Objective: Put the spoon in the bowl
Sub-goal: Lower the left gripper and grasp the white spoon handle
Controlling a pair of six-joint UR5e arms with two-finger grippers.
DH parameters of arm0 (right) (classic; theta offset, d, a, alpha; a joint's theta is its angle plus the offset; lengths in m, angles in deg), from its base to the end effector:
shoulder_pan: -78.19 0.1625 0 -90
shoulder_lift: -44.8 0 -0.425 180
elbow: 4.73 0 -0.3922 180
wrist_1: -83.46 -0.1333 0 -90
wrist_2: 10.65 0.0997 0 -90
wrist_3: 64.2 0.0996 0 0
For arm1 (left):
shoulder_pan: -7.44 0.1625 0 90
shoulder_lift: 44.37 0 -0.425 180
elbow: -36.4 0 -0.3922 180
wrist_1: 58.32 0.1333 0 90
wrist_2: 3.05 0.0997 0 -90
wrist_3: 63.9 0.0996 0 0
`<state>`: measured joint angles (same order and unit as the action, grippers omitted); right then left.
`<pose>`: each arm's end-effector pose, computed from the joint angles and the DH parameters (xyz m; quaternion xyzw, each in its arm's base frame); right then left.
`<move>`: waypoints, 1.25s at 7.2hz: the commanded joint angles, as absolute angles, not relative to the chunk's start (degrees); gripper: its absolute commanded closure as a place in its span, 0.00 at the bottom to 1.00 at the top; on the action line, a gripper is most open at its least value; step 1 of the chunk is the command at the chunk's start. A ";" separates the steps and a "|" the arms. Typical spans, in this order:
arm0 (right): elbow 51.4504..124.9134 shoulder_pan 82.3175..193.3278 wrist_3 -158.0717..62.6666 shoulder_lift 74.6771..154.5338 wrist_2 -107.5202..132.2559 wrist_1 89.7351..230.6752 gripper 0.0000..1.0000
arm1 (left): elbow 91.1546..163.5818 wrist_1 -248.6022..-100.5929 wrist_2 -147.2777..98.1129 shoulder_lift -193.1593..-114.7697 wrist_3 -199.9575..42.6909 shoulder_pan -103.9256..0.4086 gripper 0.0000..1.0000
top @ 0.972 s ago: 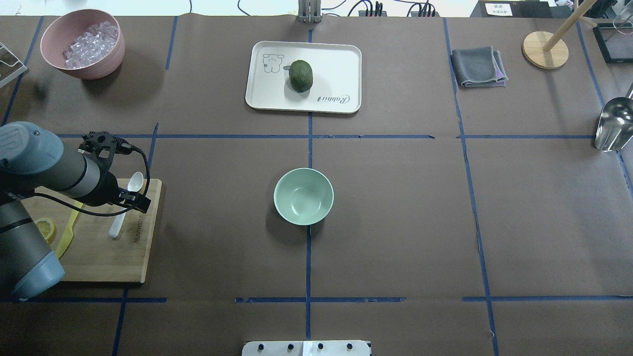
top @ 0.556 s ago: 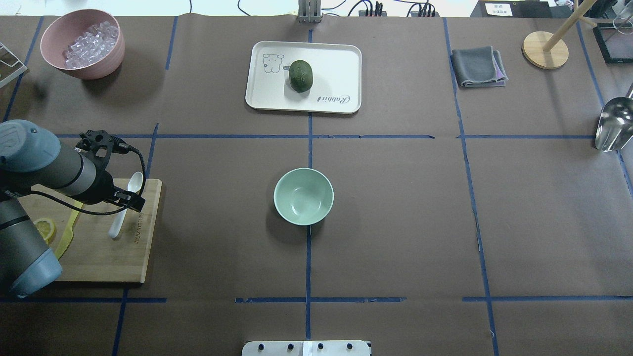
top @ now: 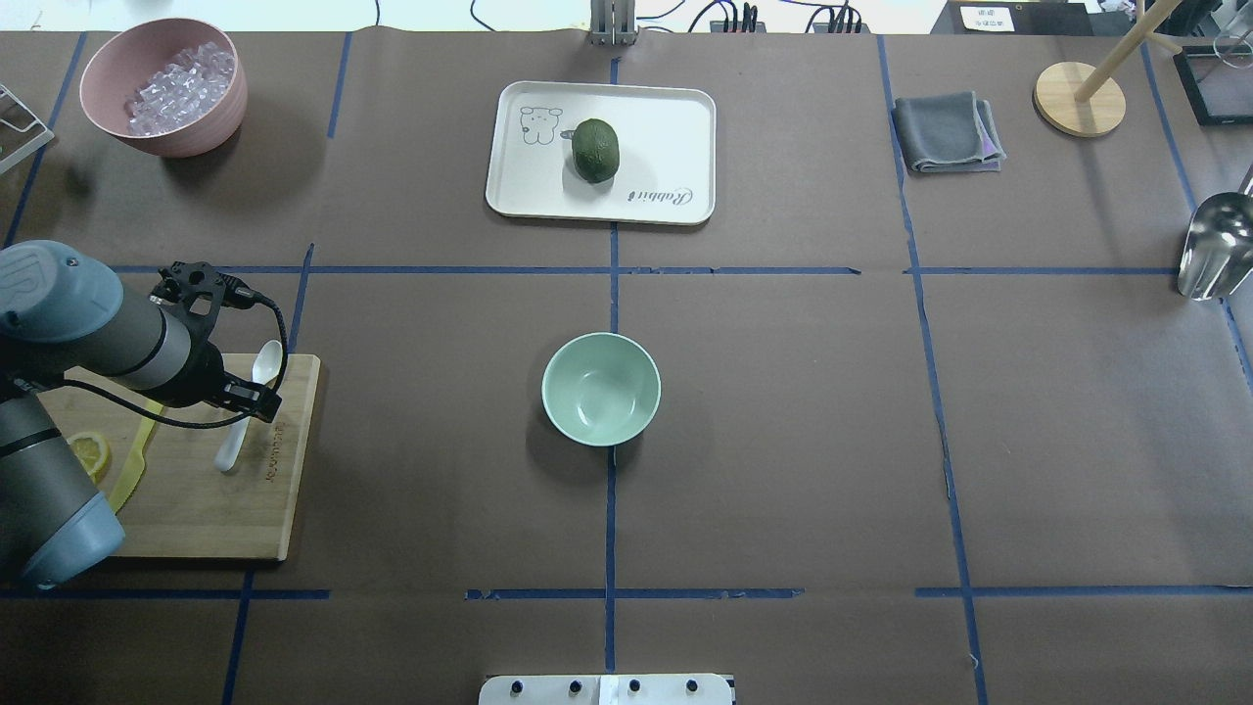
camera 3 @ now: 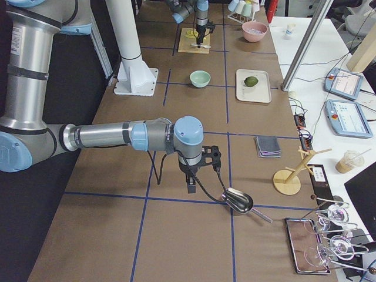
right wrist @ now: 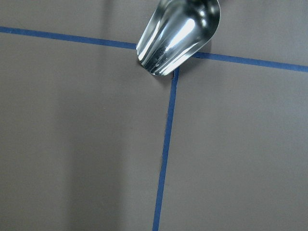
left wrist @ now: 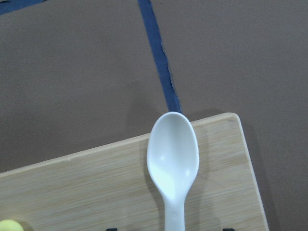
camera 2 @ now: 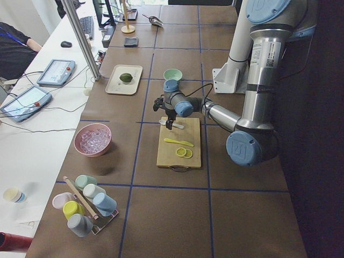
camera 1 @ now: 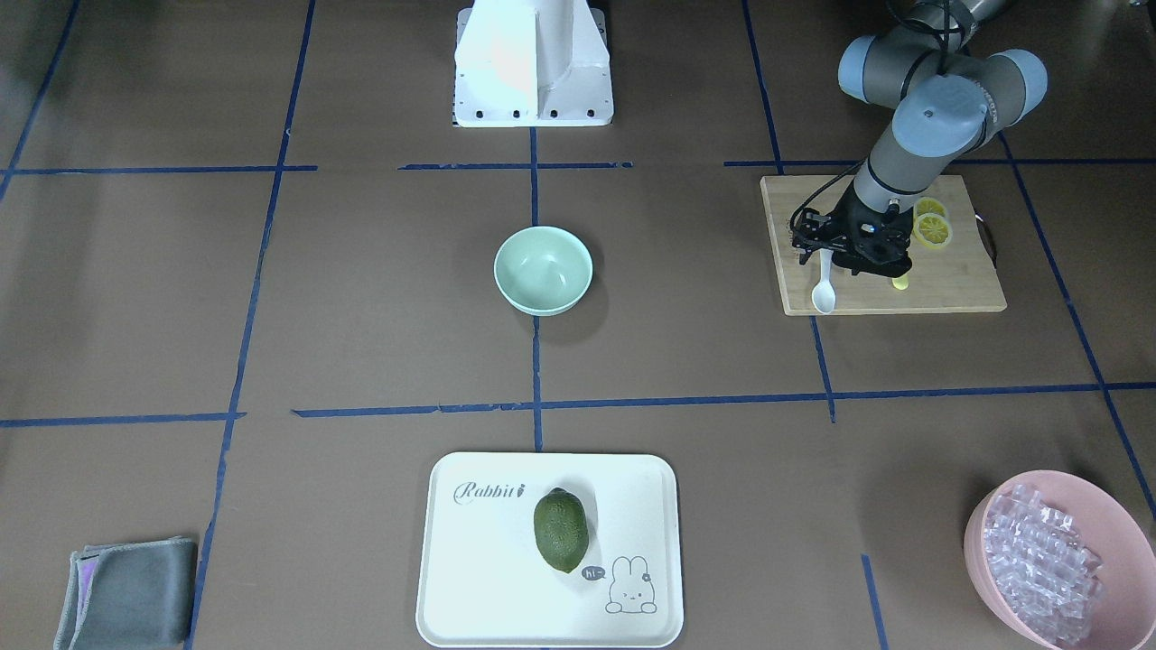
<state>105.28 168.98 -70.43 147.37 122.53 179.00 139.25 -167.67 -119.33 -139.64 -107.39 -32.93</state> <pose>0.0706 -0.3975 0.5958 0.0379 -0.3663 -0.0502 0.9284 0.3576 -0.4211 0.4740 0.0587 0.3751 0.1223 0.9170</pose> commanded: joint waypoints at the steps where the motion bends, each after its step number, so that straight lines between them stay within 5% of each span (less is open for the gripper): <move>1: 105.23 168.98 -70.44 147.37 122.50 179.00 0.00 | 139.23 -167.65 -119.33 -139.64 -107.41 -32.90 0.61; 2: 105.23 168.90 -70.44 147.37 122.50 179.00 0.00 | 139.40 -167.65 -119.42 -139.64 -107.41 -32.90 0.85; 3: 105.23 168.98 -70.44 147.37 122.50 179.08 0.00 | 139.41 -167.65 -119.42 -139.64 -107.41 -32.99 0.94; 9: 105.31 168.90 -70.27 147.45 122.50 179.00 0.00 | 142.21 -166.35 -123.28 -140.34 -107.50 -35.28 1.00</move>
<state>105.24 168.96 -70.28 147.42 122.50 179.03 141.28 -167.21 -122.58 -139.80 -107.43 -34.71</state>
